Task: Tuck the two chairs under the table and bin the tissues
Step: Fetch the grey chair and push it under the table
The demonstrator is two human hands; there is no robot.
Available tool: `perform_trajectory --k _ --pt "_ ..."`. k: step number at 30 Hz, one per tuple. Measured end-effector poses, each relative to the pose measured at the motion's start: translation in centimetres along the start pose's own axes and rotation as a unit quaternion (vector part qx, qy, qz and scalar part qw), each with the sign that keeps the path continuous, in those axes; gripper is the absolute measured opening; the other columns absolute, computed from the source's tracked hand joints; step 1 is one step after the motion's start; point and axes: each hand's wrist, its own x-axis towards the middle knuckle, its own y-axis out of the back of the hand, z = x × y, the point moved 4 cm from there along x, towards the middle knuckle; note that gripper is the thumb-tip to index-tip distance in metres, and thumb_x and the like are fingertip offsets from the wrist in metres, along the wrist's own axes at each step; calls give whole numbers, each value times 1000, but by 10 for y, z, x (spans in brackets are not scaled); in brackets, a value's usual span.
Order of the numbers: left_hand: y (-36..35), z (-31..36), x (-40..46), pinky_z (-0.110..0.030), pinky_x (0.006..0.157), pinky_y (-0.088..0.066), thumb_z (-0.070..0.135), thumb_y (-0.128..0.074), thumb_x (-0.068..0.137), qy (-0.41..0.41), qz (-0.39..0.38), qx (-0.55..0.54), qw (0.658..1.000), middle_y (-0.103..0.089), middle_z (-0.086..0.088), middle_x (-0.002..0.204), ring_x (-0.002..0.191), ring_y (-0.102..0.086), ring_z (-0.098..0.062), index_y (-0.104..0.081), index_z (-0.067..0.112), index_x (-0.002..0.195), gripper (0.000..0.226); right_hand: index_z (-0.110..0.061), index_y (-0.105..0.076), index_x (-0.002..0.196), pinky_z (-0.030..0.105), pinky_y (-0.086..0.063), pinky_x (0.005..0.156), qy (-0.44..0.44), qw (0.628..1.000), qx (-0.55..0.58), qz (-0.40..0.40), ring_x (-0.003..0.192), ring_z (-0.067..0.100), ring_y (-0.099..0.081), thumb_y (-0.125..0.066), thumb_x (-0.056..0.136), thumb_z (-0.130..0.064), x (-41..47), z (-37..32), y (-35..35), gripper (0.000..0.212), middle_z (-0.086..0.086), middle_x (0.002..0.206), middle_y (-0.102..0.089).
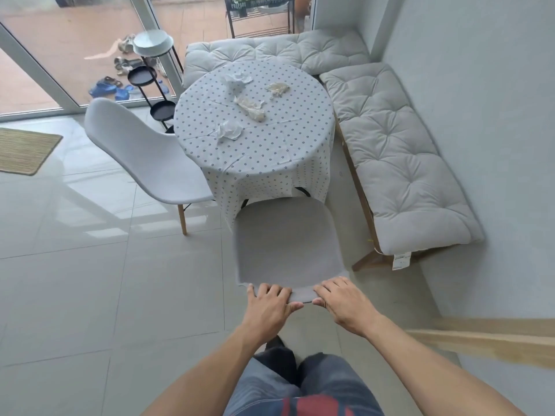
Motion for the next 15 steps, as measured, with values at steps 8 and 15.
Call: perform_trajectory --k 8,15 --pt "30 -8 61 -68 118 -20 74 -19 100 12 -10 -33 999 -61 -2 140 133 -47 -32 -53 25 139 72 -16 -58 127 41 -43 102 -11 1000 20 -18 113 28 -58 -34 110 -48 48 40 31 43 5 123 -66" --pt "60 -9 115 -65 119 -21 74 -25 101 43 -8 -54 998 -64 -4 134 129 -50 -33 -58 23 124 65 -19 -54 139 41 -37 110 -25 997 42 -52 127 26 -52 -35 109 -50 96 82 57 47 3 137 -61"
